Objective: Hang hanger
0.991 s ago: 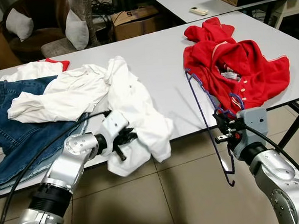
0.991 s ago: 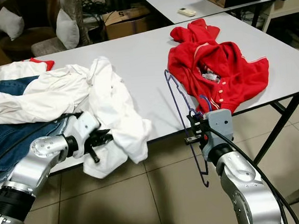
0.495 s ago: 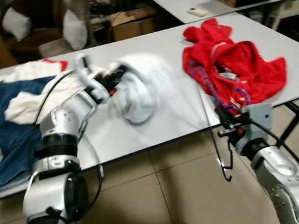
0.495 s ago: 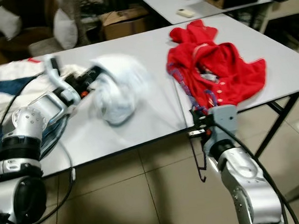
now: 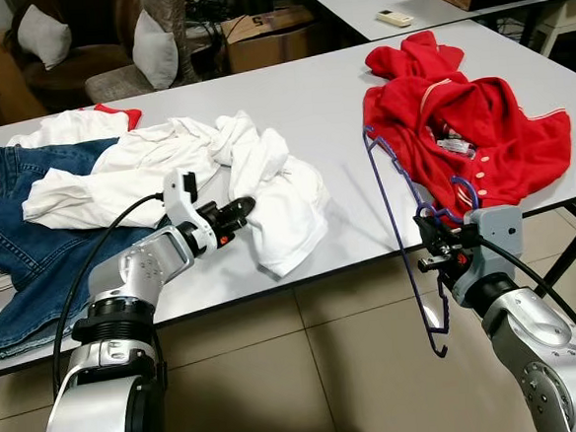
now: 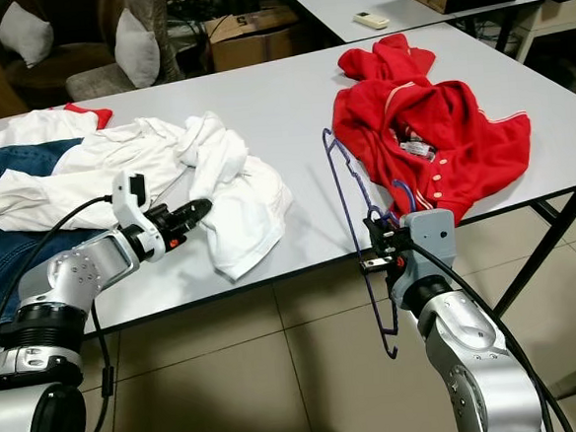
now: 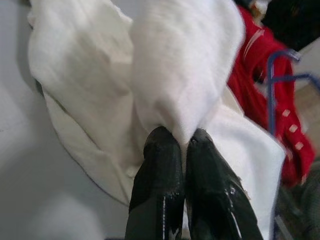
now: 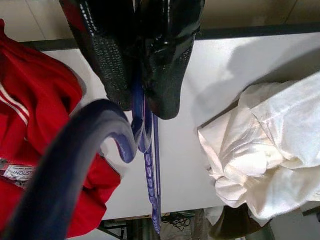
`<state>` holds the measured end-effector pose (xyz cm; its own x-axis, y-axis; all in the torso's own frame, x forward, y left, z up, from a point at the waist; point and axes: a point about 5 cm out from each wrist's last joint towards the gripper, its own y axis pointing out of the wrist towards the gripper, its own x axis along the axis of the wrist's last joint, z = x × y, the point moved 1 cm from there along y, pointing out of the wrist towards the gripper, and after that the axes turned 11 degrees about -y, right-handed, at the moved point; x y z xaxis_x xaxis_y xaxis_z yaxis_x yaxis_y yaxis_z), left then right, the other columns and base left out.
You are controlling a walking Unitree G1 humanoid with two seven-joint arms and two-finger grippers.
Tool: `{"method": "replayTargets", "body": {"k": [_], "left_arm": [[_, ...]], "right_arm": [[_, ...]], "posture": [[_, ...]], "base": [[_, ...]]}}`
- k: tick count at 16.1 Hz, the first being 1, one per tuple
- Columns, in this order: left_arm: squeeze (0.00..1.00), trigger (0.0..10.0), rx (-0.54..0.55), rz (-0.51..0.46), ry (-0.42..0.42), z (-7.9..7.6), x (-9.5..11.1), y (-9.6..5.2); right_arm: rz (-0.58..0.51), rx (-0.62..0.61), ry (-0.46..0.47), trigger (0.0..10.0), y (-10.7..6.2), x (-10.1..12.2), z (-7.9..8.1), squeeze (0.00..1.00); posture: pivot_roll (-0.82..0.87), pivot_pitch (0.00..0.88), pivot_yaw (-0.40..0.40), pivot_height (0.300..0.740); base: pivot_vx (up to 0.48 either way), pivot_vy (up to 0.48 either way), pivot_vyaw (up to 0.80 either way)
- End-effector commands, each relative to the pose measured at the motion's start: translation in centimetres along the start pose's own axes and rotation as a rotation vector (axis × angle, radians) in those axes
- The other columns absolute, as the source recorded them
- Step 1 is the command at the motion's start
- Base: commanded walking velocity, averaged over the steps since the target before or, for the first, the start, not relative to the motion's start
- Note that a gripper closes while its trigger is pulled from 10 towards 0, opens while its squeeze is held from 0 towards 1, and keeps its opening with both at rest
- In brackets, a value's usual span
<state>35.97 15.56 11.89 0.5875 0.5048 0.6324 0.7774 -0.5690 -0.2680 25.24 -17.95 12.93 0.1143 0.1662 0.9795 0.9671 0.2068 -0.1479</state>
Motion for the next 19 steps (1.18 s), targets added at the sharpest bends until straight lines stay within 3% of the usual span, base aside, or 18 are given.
{"method": "replayTargets", "body": {"k": [1, 2, 3, 4, 5, 6, 8, 9, 11, 12, 13, 15, 16, 17, 18, 19], "left_arm": [[0.00, 0.0, 0.019, -0.003, 0.070, 0.3, 0.3, -0.4], [0.00, 10.0, 0.061, -0.061, 0.165, 0.6, 1.3, -0.8], [0.12, 10.0, 0.106, -0.100, 0.225, 1.1, 2.1, -1.1], [1.00, 10.0, 0.221, -0.113, 0.343, 2.1, 3.0, -1.7], [1.00, 10.0, 0.273, -0.118, 0.425, 2.6, 3.8, -2.3], [1.00, 10.0, 0.275, -0.126, 0.435, 2.5, 4.3, -2.6], [1.00, 10.0, 0.271, -0.135, 0.541, 2.0, 5.4, -3.1], [0.91, 10.0, 0.227, -0.150, 0.569, 1.3, 5.9, -3.0], [0.00, 10.0, 0.154, -0.164, 0.638, -0.1, 6.2, -2.5], [0.00, 10.0, 0.106, -0.183, 0.695, -1.3, 6.4, -1.9], [1.00, 10.0, 0.054, -0.184, 0.773, -2.3, 6.4, -1.5], [1.00, 10.0, 0.042, -0.167, 1.033, -3.9, 6.4, -0.6], [1.00, 10.0, 0.031, -0.177, 1.117, -4.6, 6.4, 0.0], [0.78, 10.0, 0.016, -0.158, 1.172, -5.2, 5.9, 1.0], [0.00, 10.0, 0.025, -0.117, 1.217, -5.3, 5.1, 2.1], [0.00, 10.0, 0.031, -0.111, 1.231, -5.3, 4.9, 2.4]], "right_arm": [[-0.016, 0.004, -0.011, 10.0, -0.1, 0.3, 0.0, 0.00], [-0.016, 0.004, -0.013, 10.0, -0.2, 0.3, 0.0, 0.00], [-0.017, 0.003, -0.012, 10.0, -0.2, 0.3, 0.0, 0.00], [-0.017, 0.002, -0.014, 10.0, -0.3, 0.4, -0.1, 0.00], [-0.016, 0.001, -0.016, 10.0, -0.4, 0.4, -0.2, 0.00], [-0.015, 0.000, -0.018, 10.0, -0.5, 0.4, -0.3, 0.00], [-0.013, 0.000, -0.021, 10.0, -0.5, 0.4, -0.4, 0.00], [-0.013, 0.002, -0.024, 10.0, -0.4, 0.4, -0.5, 0.00], [-0.014, 0.008, -0.029, 10.0, -0.2, 0.5, -0.4, 0.00], [-0.015, 0.010, -0.032, 10.0, -0.1, 0.5, -0.4, 0.00], [-0.017, 0.011, -0.033, 10.0, -0.1, 0.6, -0.3, 0.00], [-0.020, 0.005, -0.032, 10.0, -0.2, 0.7, -0.3, 0.00], [-0.019, 0.003, -0.031, 10.0, -0.2, 0.6, -0.3, 0.00], [-0.018, 0.001, -0.031, 10.0, -0.3, 0.6, -0.4, 0.00], [-0.019, -0.001, -0.032, 10.0, -0.2, 0.7, -0.4, 0.00], [-0.020, -0.002, -0.032, 10.0, -0.2, 0.7, -0.4, 0.00]], "posture": [[-0.14, 0.000, 0.101, 0.740], [-0.14, 0.000, 0.100, 0.740], [-0.14, 0.000, 0.100, 0.740], [-0.15, 0.000, 0.099, 0.740], [-0.15, 0.000, 0.099, 0.740], [-0.15, 0.000, 0.096, 0.740], [-0.15, 0.000, 0.090, 0.740], [-0.15, 0.000, 0.089, 0.740], [-0.14, 0.000, 0.085, 0.740], [-0.14, 0.000, 0.085, 0.740], [-0.15, 0.000, 0.092, 0.740], [-0.16, 0.000, 0.099, 0.740], [-0.16, 0.000, 0.099, 0.740], [-0.16, 0.000, 0.099, 0.740], [-0.16, 0.000, 0.100, 0.740], [-0.16, 0.000, 0.100, 0.740]], "base": [[0.000, 0.000, 0.00], [0.000, 0.000, 0.00], [0.000, 0.000, 0.00], [0.000, 0.000, 0.00], [0.000, 0.000, 0.00], [0.000, 0.000, 0.00], [0.000, 0.000, 0.00], [0.000, 0.000, 0.00], [0.000, 0.000, 0.00], [0.000, 0.000, 0.00], [0.000, 0.000, 0.00], [0.000, 0.000, 0.00], [0.000, 0.000, 0.00], [0.000, 0.000, 0.00], [0.000, 0.000, 0.00], [0.000, 0.000, 0.00]]}}
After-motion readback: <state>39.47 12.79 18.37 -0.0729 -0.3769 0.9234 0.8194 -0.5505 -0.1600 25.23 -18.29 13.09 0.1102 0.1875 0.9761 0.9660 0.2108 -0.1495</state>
